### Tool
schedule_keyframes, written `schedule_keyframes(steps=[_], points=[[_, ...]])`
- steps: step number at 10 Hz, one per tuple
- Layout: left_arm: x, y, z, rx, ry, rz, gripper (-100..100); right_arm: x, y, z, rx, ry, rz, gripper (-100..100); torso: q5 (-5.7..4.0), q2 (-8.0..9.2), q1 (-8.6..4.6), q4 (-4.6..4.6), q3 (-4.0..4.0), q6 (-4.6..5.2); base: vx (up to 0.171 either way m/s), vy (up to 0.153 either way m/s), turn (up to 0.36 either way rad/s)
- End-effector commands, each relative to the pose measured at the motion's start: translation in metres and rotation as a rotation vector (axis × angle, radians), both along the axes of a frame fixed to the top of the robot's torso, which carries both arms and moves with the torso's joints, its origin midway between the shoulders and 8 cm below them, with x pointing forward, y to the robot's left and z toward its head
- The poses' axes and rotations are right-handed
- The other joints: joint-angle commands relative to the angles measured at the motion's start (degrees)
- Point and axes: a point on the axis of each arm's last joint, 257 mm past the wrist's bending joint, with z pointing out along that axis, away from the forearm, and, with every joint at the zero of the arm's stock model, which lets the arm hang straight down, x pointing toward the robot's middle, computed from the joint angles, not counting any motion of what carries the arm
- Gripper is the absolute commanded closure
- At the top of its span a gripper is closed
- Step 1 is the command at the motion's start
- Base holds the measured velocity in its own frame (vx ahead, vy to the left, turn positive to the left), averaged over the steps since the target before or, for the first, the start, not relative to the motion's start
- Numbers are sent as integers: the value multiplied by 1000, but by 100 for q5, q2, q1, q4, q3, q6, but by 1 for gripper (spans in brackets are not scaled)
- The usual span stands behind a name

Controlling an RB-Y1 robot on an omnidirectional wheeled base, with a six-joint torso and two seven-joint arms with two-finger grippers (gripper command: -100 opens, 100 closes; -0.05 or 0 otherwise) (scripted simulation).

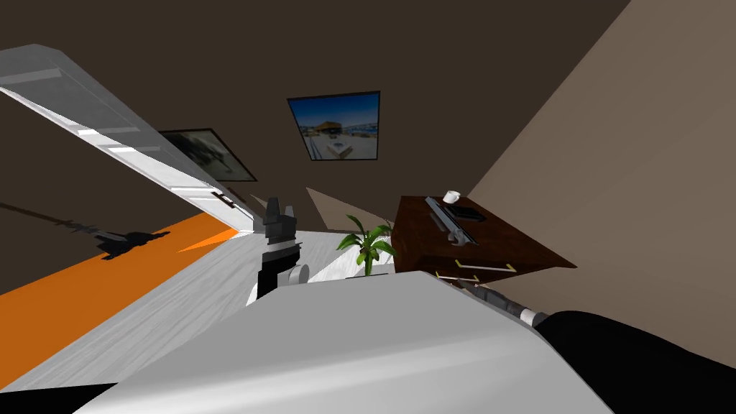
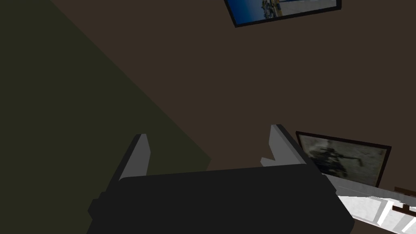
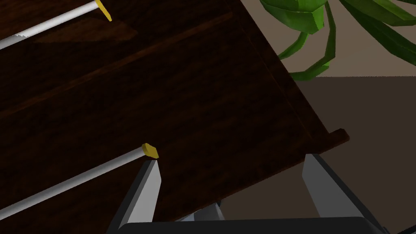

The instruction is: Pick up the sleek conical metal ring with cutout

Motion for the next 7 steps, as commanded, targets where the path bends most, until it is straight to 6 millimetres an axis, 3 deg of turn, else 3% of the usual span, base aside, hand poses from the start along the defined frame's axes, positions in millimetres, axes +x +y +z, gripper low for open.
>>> schedule_keyframes(steps=[1, 3, 4, 7], points=[[0, 0, 0, 0, 0, 0, 0, 0, -19, 7, -57, 28, 18, -100, 0, 0, 0, 0, 0, 0, 96, 34, -39], [0, 0, 0, 0, 0, 0, 0, 3, -51, 19, -148, 63, 41, -100, -2, 0, -10, 1, 1, 2, 160, 49, -93], [0, 0, 0, 0, 0, 0, 0, 4, -52, 19, -151, 64, 46, -100, -3, -15, -7, -2, -7, 1, 120, 53, -28], [0, 0, 0, 0, 0, 0, 0, 17, -93, 40, -277, 99, 85, -100, -2, 1, -3, 1, 1, 2, 124, 67, -72]])
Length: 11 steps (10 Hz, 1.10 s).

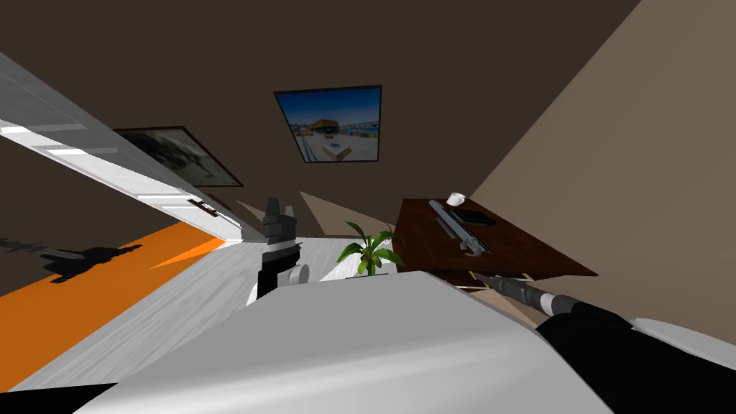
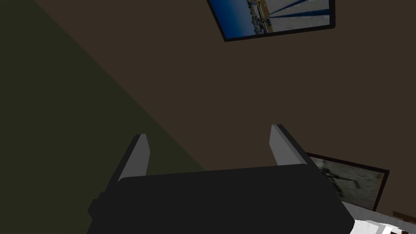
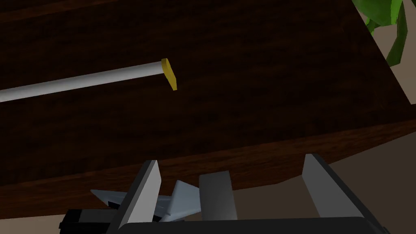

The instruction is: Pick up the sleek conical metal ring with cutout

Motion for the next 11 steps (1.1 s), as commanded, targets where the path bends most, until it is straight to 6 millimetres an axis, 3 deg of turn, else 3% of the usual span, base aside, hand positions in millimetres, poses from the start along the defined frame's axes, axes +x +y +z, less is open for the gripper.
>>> schedule_keyframes(steps=[1, 6, 8, 9, 10, 11], points=[[0, 0, 0, 0, 0, 0, 0, 6, -21, 12, -63, 14, 17, -100, 0, 0, 0, 0, 0, 0, 168, 59, -69], [0, 0, 0, 0, 0, 0, 0, 33, -61, 44, -211, 43, 79, -100, -5, 24, -15, 5, 13, 1, 102, 44, -62], [0, 0, 0, 0, 0, 0, 0, 34, -61, 45, -213, 45, 81, -100, -3, 17, -8, 4, 9, 0, 65, 44, -26], [0, 0, 0, 0, 0, 0, 0, 35, -62, 46, -216, 44, 82, 0, -5, 39, -19, 8, 22, 2, 0, 0, 0], [0, 0, 0, 0, 0, 0, 0, 27, -64, 36, -217, 44, 64, -100, -8, 52, -27, 12, 30, 2, 9, -13, 114], [0, 0, 0, 0, 0, 0, 0, 21, -65, 29, -217, 44, 53, -100, -12, 54, -37, 12, 31, 0, 14, -27, 118]])
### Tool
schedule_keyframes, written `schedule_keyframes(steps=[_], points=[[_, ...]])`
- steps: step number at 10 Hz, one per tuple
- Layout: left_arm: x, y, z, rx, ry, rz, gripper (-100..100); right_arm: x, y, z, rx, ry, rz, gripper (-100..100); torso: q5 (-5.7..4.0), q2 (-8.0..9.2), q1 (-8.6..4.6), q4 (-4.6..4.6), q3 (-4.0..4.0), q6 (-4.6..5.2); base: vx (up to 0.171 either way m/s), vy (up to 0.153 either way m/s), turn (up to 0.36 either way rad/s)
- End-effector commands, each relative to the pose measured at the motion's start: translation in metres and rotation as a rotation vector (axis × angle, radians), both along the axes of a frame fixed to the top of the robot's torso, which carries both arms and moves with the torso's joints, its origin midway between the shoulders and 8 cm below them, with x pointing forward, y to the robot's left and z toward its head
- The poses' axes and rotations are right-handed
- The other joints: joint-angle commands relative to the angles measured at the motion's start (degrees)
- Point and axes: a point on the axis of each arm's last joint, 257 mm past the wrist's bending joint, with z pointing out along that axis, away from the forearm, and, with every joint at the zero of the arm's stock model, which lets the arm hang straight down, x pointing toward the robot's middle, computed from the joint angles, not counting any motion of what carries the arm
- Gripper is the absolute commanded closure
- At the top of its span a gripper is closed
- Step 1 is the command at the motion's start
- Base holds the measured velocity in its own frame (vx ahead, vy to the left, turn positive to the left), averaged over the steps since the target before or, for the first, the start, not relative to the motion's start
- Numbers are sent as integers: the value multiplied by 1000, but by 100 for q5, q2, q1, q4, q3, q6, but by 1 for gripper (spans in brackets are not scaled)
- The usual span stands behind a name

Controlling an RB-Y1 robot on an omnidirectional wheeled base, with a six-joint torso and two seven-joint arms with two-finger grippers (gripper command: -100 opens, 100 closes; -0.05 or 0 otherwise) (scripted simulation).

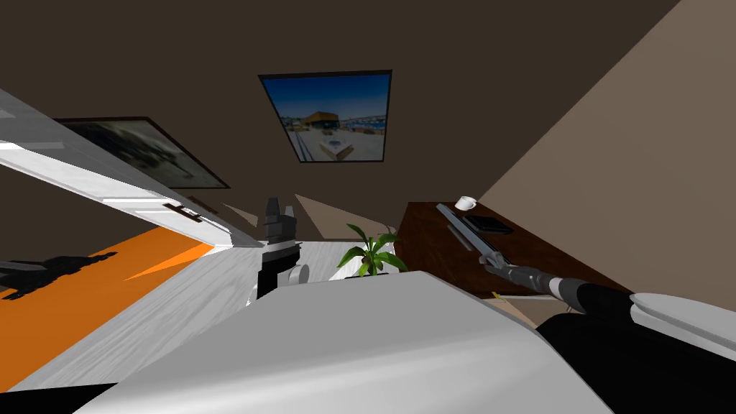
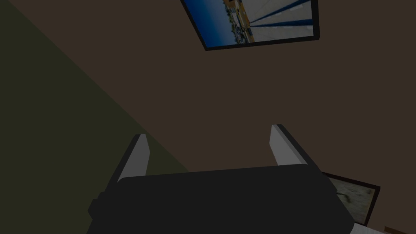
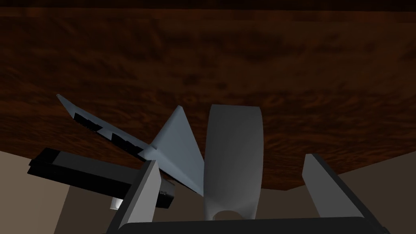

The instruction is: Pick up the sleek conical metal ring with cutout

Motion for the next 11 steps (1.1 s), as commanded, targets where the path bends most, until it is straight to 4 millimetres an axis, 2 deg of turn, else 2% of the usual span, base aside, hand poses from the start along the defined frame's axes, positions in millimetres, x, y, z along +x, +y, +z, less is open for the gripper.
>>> schedule_keyframes(steps=[1, 2, 6, 7, 8, 10, 11], points=[[0, 0, 0, 0, 0, 0, 0, 0, 0, 0, 0, 0, 0, -100, 0, 0, 0, 0, 0, 0, 0, -10, 22], [0, 0, 0, 0, 0, 0, 0, -1, 0, -1, -2, 1, 0, 100, 2, 3, 5, 1, 2, 1, 0, 0, 0], [0, 0, 0, 0, 0, 0, 0, -1, 0, -1, 0, 0, -1, 100, 4, 4, 8, 0, 2, -1, 0, 0, 0], [0, 0, 0, 0, 0, 0, 0, -1, 0, -1, 0, 0, -1, 0, 3, 4, 8, 0, 2, -1, 0, 0, 0], [0, 0, 0, 0, 0, 0, 0, 6, 1, 9, -1, 2, 14, 100, 3, 3, 7, 0, 2, -1, 4, 11, -114], [0, 0, 0, 0, 0, 0, 0, 8, 2, 11, -2, 3, 18, 100, 8, 7, 18, 1, 4, 3, -5, 14, -69], [0, 0, 0, 0, 0, 0, 0, 9, 2, 11, -1, 3, 18, 0, 5, 7, 14, 1, 4, 0, 0, 0, 0]])
